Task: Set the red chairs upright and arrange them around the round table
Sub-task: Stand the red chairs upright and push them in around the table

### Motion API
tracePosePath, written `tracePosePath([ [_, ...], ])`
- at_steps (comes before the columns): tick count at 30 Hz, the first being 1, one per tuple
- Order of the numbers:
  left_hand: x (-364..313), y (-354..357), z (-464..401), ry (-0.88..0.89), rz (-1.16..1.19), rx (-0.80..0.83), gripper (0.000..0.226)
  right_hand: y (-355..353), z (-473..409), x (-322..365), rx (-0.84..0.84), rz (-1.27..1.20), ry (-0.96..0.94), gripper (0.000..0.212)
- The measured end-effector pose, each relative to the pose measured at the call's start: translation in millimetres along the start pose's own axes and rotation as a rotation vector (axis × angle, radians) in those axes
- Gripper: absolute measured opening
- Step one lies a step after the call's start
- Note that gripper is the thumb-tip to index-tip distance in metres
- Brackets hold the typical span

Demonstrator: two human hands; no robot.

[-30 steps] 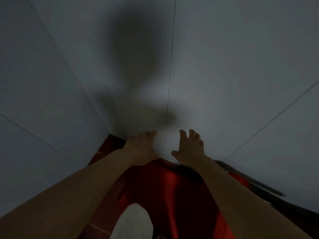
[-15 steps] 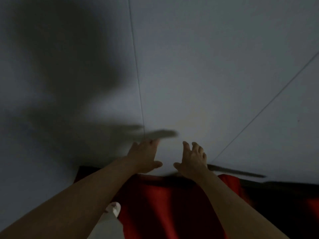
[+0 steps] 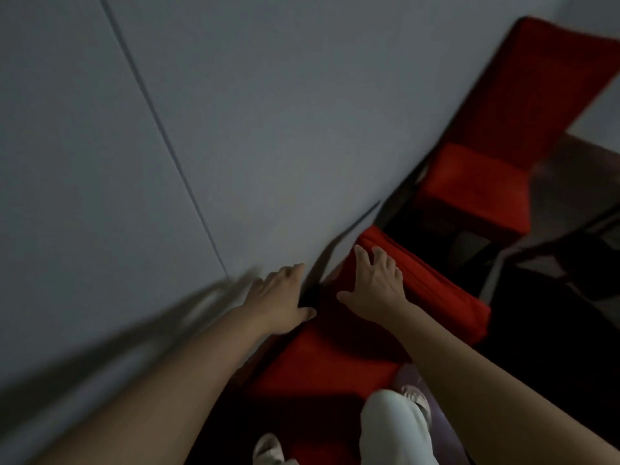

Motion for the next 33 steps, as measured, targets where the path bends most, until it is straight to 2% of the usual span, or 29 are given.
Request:
tracePosePath([
  [6, -30.2, -3.8, 1.0, 0.159, -0.091, 0.045, 0.084, 9.1, 46.9, -25.7, -0.036, -0.112, 0.192, 0.094],
  [13, -56.2, 1.3, -1.5, 0.234, -0.16, 0.032, 0.087, 28.3, 84.0, -55.6, -0.041, -0.157, 0.327, 0.095],
  [33, -79.8, 127.9, 20.0, 0.153, -0.146, 0.114, 0.087, 136.5, 126.1, -114.5, 0.091, -0.182, 0.271, 0.089],
])
Point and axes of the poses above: each hand's wrist, its own z-axis away from the middle knuckle, its own y-axis out of the palm, x = y × z, the point moved 2 cm from there along -z, towards the middle knuckle, and after that the axes turned 3 degrees about x, right-handed, at the moved point
